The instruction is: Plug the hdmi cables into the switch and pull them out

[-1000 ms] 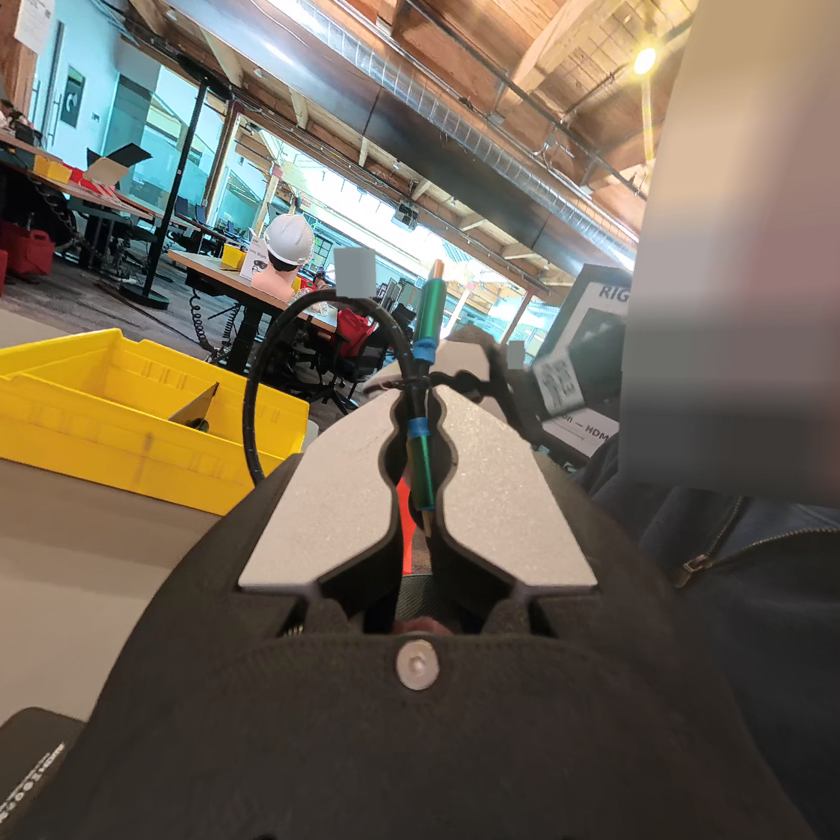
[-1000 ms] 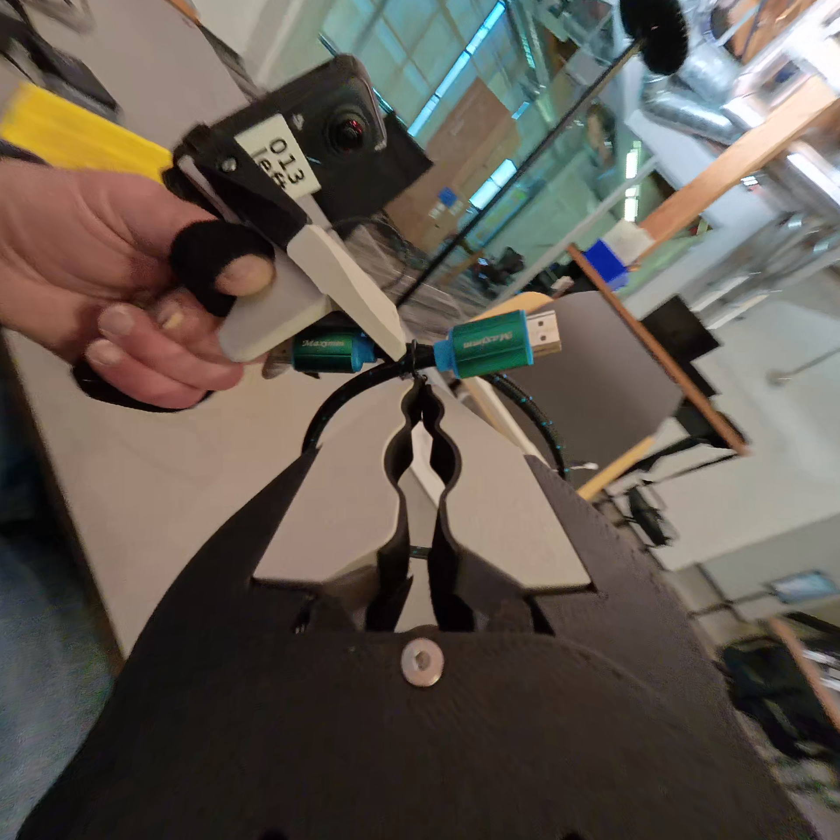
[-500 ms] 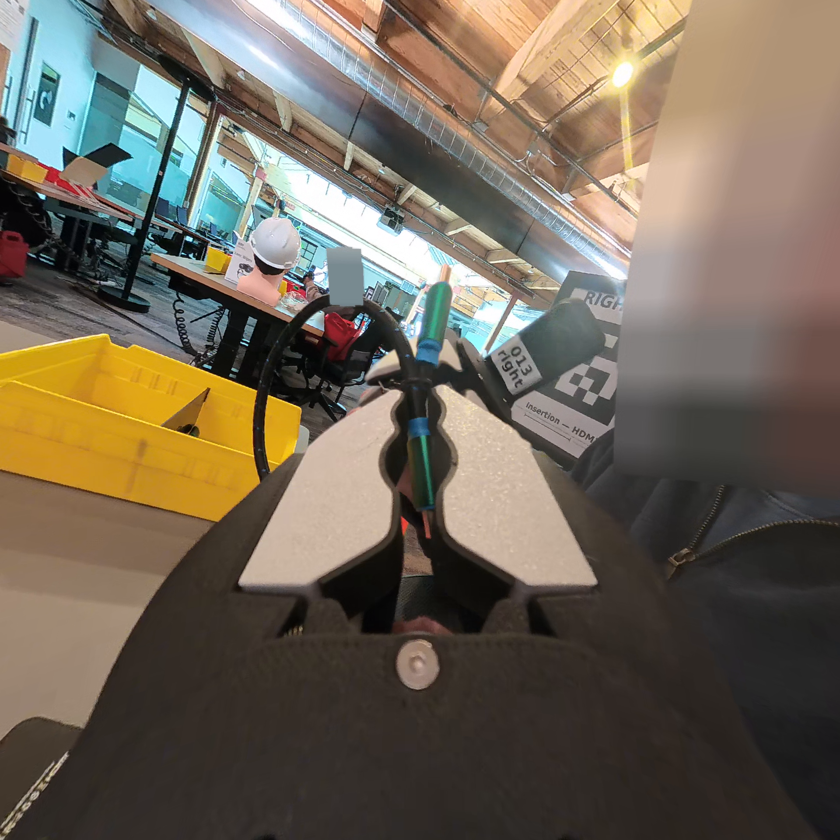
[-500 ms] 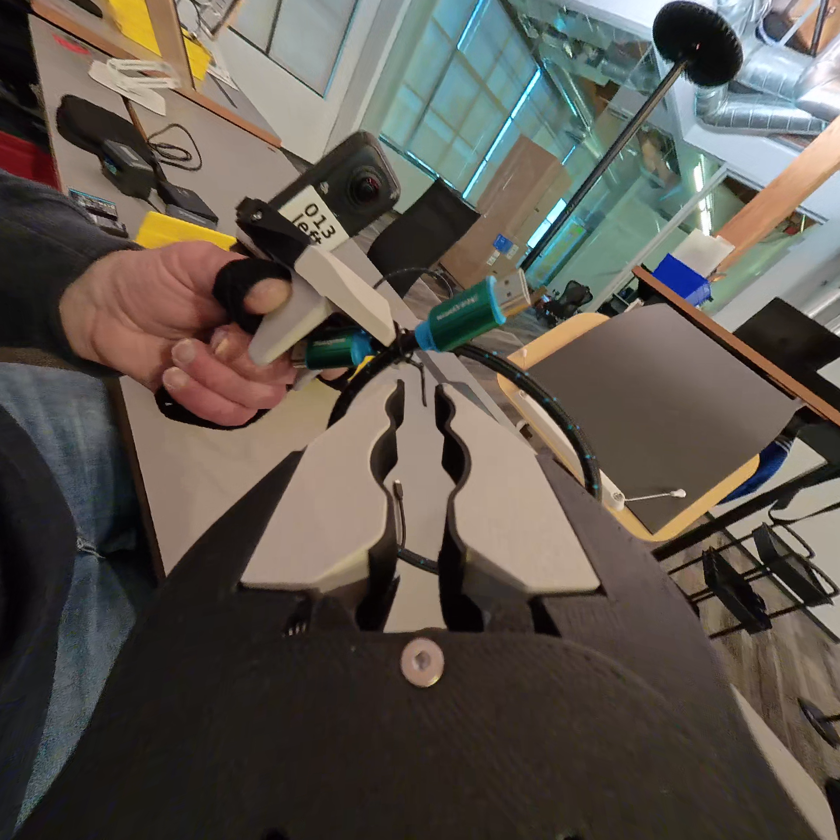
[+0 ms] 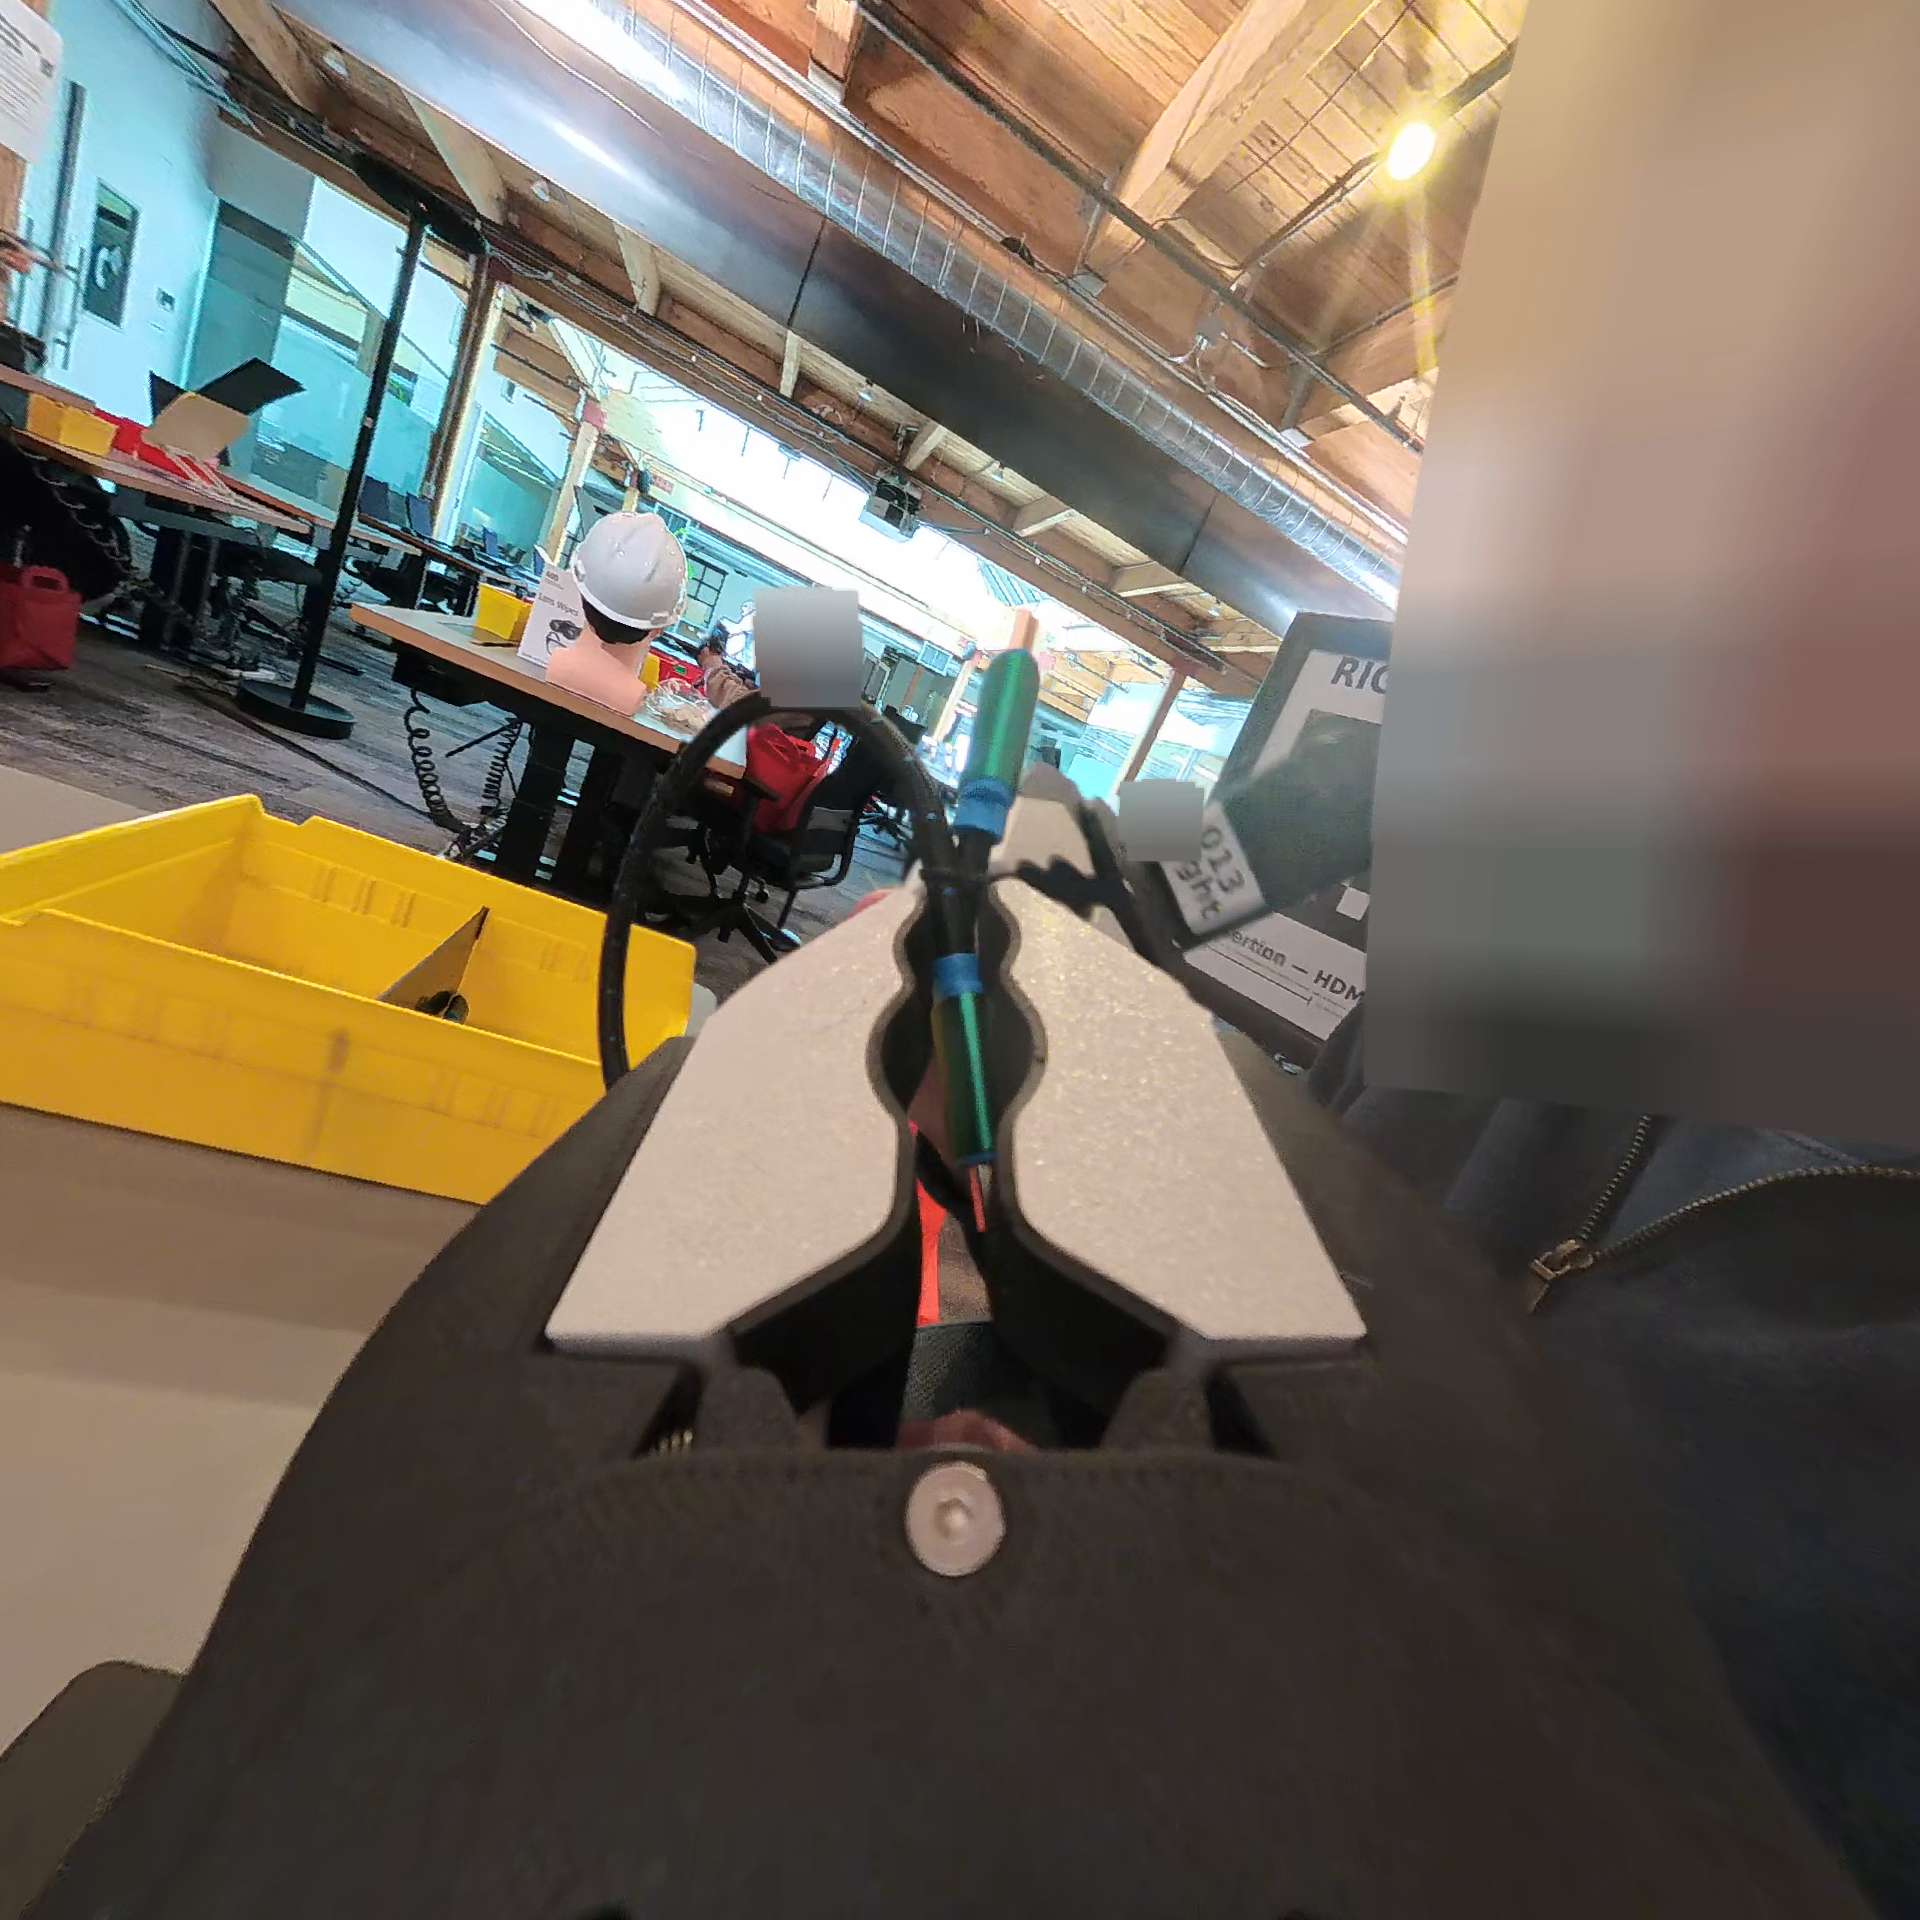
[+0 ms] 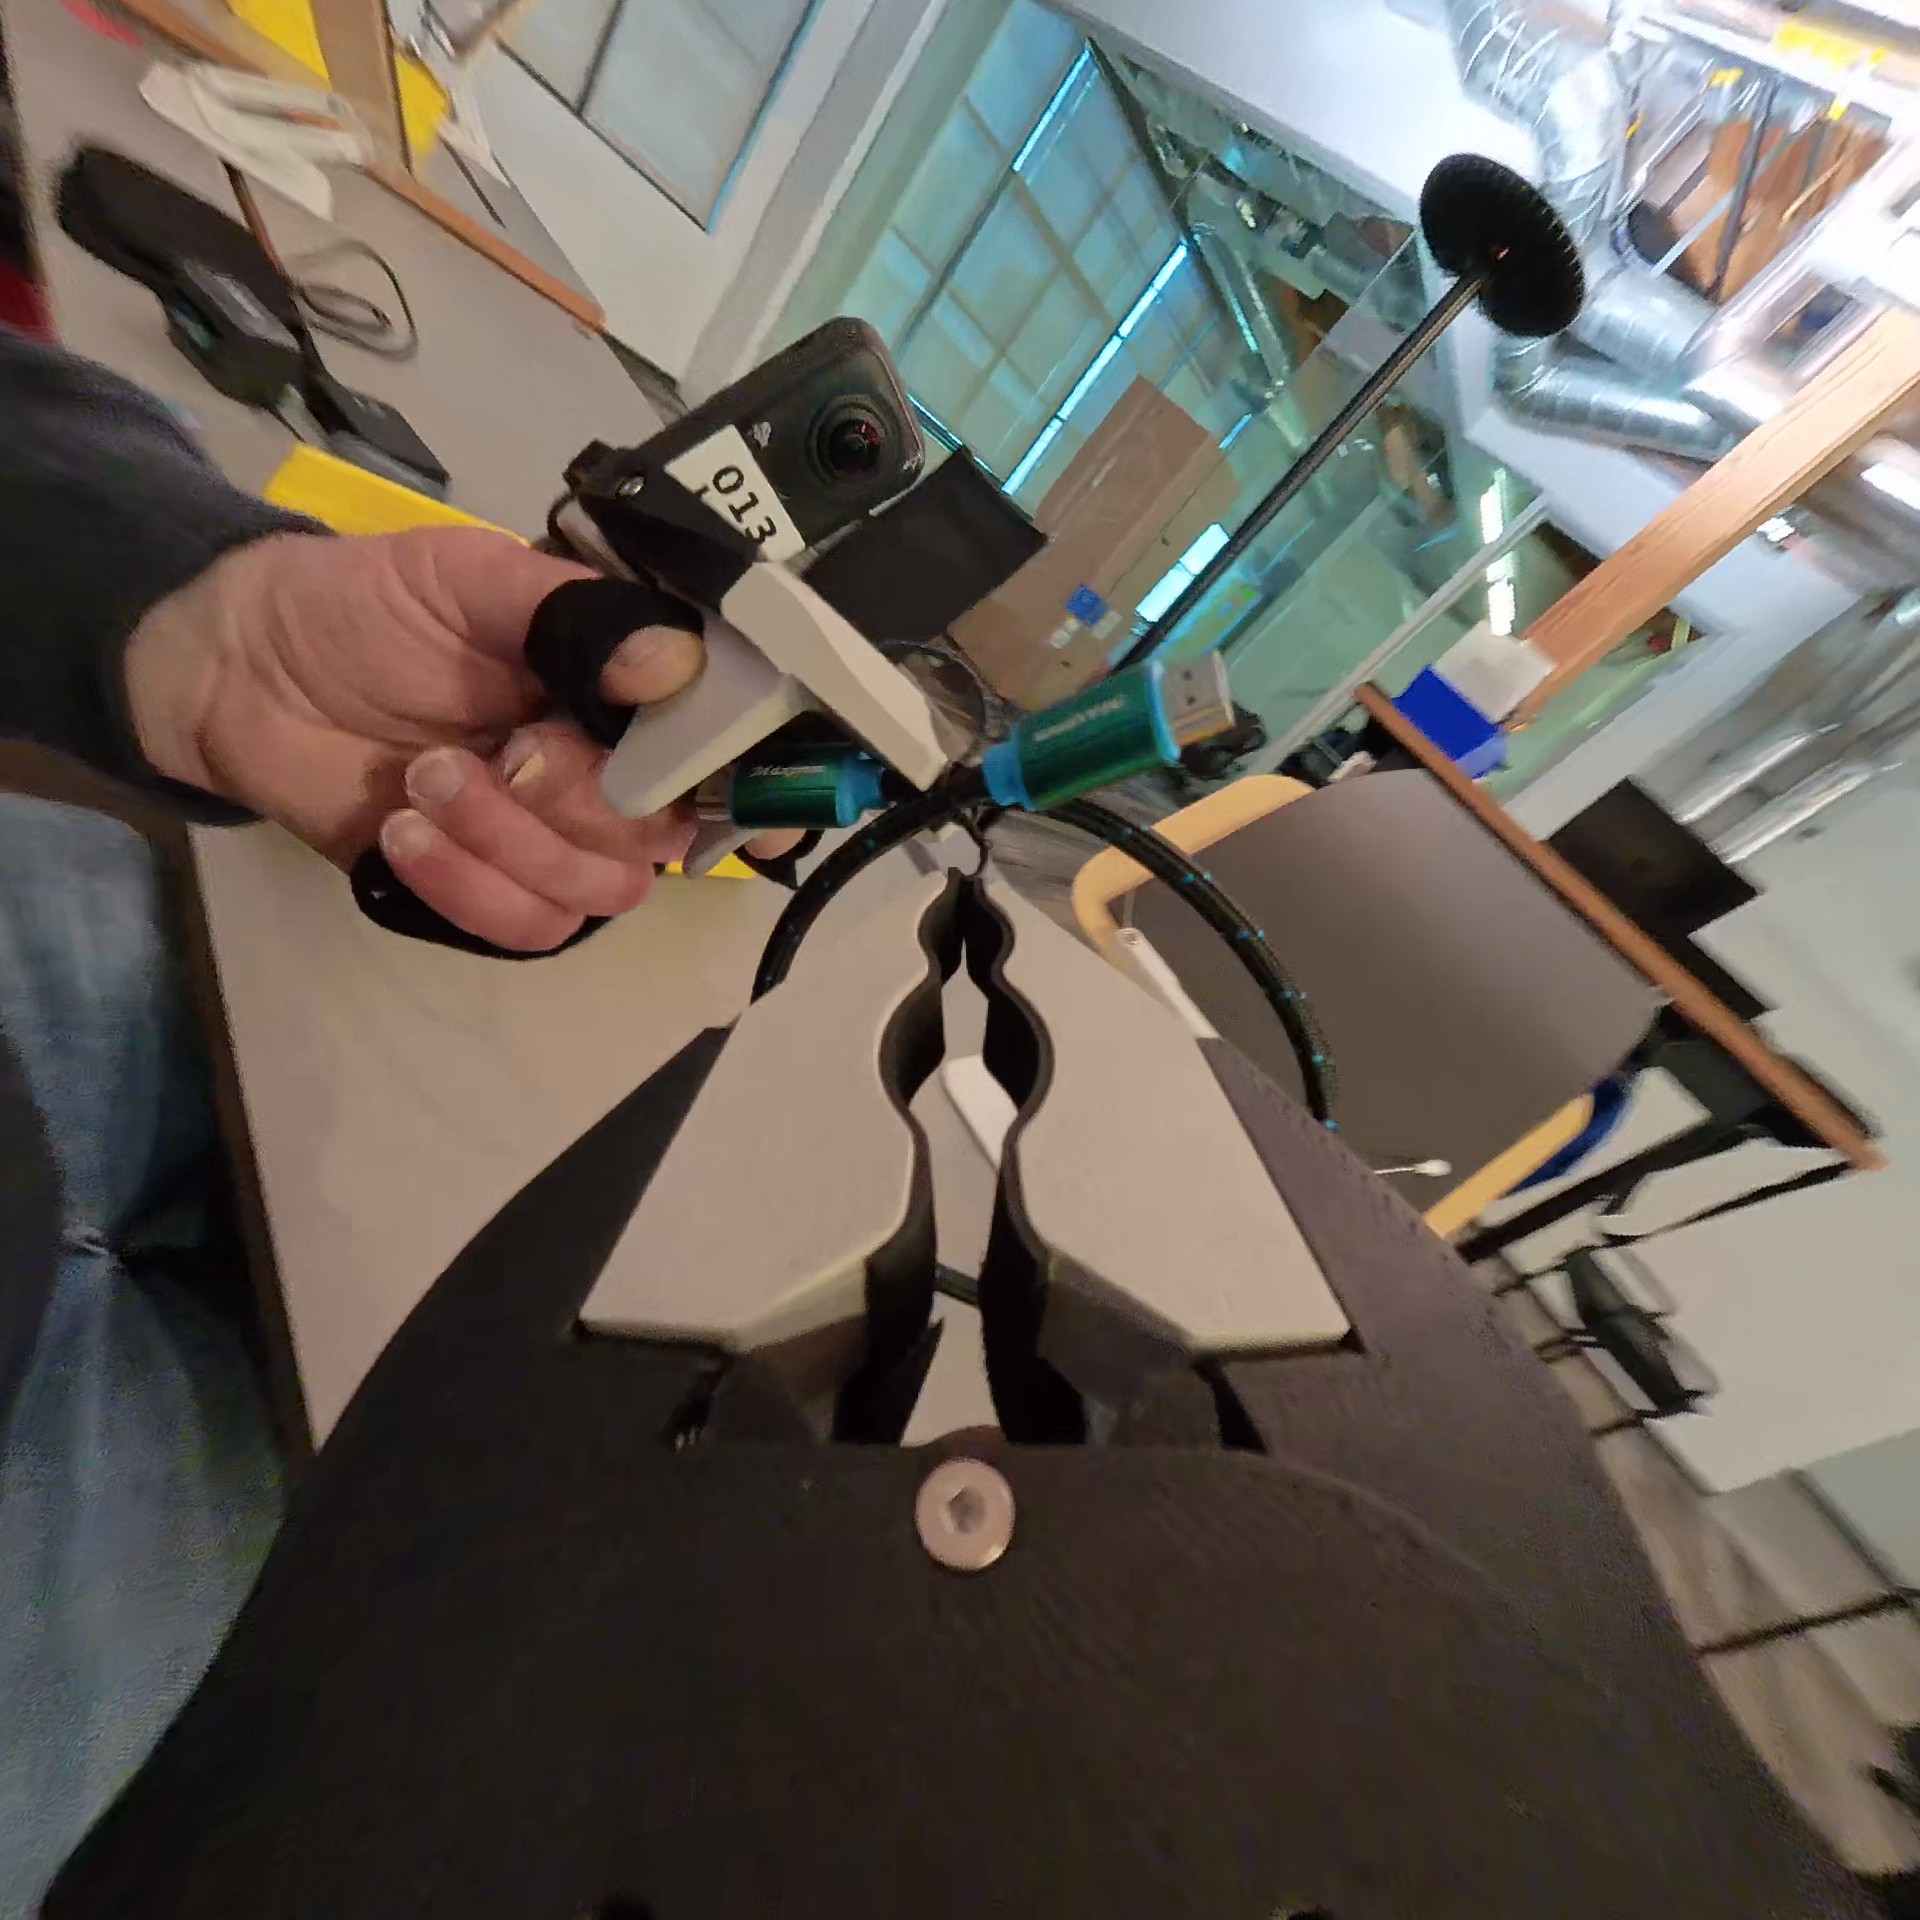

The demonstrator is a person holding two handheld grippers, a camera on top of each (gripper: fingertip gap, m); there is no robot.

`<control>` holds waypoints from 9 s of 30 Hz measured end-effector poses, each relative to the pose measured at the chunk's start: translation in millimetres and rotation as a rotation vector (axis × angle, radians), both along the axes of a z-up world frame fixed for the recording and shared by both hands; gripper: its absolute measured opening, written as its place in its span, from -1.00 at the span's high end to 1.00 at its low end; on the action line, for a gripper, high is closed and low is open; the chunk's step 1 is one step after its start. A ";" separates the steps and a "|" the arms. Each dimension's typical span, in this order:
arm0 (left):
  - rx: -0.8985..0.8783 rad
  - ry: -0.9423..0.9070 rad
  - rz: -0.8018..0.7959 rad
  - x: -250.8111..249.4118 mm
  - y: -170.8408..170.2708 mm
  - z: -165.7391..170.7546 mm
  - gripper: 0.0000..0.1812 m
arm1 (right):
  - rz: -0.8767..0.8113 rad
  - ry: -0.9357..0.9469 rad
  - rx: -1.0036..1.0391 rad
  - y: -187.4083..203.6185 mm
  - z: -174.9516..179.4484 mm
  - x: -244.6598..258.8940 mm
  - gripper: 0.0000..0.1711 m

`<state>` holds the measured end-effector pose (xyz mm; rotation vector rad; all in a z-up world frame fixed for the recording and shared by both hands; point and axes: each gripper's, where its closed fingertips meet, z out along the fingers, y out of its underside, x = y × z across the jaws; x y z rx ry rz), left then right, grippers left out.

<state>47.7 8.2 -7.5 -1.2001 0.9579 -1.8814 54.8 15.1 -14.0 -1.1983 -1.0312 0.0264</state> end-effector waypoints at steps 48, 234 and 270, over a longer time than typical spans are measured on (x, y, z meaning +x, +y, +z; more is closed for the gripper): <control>-0.003 0.025 -0.053 3.7 -3.6 -3.1 0.93 | 0.383 0.363 -0.285 -8.0 4.3 -0.9 1.00; 0.052 0.292 0.297 13.3 36.3 -31.4 0.96 | -0.226 -0.908 0.427 17.5 -29.8 -3.5 1.00; 0.289 0.136 0.388 3.1 24.2 6.2 0.95 | 0.584 0.734 -0.710 3.9 3.9 -4.7 0.93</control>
